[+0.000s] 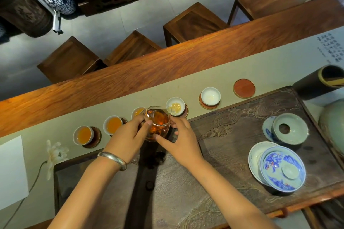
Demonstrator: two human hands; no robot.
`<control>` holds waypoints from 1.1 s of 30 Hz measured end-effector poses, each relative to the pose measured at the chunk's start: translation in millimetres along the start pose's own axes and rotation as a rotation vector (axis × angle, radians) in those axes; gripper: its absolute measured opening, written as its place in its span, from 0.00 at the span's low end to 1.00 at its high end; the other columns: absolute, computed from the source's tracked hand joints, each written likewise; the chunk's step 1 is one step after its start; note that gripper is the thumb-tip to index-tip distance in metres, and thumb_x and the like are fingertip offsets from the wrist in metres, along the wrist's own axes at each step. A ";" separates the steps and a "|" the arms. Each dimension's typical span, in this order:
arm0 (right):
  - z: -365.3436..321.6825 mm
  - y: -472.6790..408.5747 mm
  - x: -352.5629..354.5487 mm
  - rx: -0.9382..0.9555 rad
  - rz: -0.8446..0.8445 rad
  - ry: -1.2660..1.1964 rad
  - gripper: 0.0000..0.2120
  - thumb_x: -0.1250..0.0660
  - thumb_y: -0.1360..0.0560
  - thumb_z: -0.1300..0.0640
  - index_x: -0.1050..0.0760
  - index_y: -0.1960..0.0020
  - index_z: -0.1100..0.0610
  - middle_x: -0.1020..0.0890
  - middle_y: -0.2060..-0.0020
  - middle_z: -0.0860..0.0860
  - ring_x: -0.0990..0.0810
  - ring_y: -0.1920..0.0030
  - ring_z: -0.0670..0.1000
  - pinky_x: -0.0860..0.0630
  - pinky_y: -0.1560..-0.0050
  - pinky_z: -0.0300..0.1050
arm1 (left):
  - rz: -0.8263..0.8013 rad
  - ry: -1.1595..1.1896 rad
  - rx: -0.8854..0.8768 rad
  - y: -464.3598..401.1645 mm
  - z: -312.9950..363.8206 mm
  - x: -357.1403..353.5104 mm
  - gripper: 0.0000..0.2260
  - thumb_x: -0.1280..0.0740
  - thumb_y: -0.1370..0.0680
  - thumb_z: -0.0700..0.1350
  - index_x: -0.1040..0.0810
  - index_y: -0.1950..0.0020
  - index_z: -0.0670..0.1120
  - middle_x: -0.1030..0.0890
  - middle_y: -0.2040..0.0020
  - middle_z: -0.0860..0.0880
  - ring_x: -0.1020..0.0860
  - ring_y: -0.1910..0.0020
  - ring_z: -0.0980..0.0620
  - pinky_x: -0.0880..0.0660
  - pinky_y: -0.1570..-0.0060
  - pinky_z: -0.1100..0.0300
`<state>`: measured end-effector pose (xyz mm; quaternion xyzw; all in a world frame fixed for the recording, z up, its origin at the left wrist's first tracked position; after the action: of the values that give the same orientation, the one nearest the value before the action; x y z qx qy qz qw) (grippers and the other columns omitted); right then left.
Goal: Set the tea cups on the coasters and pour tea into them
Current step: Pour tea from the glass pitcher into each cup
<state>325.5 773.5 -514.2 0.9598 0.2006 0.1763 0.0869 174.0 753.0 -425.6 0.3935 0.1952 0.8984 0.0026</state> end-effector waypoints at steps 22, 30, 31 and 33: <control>-1.0 -0.3 -0.5 -0.012 0.007 -0.001 0.35 0.32 0.36 0.32 0.32 0.32 0.45 0.30 0.42 0.41 0.29 0.41 0.38 0.29 0.44 0.31 | -0.015 -0.023 -0.007 -1.9 1.9 0.0 0.10 0.44 0.21 0.53 0.27 0.55 0.51 0.23 0.65 0.52 0.24 0.66 0.54 0.27 0.64 0.57; -2.6 0.2 -0.4 0.004 0.010 0.005 0.35 0.33 0.35 0.33 0.32 0.33 0.45 0.30 0.43 0.40 0.29 0.42 0.38 0.30 0.45 0.31 | -0.016 -0.026 -0.013 -1.1 2.7 2.2 0.10 0.44 0.21 0.53 0.26 0.53 0.50 0.22 0.64 0.49 0.23 0.64 0.51 0.24 0.59 0.49; -2.8 0.1 -0.5 0.004 0.010 0.007 0.35 0.33 0.36 0.33 0.32 0.33 0.45 0.30 0.43 0.40 0.29 0.42 0.38 0.29 0.45 0.31 | -0.016 -0.028 -0.013 -1.0 2.7 2.2 0.10 0.44 0.21 0.53 0.26 0.53 0.50 0.22 0.64 0.49 0.23 0.64 0.51 0.24 0.59 0.50; -2.8 0.1 -0.6 0.005 0.012 0.009 0.35 0.33 0.36 0.32 0.32 0.33 0.45 0.30 0.43 0.40 0.28 0.41 0.39 0.29 0.45 0.32 | -0.014 -0.035 -0.013 -1.0 2.8 2.0 0.10 0.44 0.21 0.53 0.27 0.54 0.50 0.22 0.64 0.50 0.23 0.65 0.52 0.25 0.60 0.51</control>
<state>324.0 773.4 -511.8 0.9603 0.1958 0.1806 0.0826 174.5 755.1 -422.7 0.4079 0.1920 0.8925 0.0147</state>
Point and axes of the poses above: each hand's wrist, its own y-axis away from the middle knuckle, its own x-axis out of the back of the hand, z = x × y, the point moved 3 cm from there along -y, towards the middle knuckle
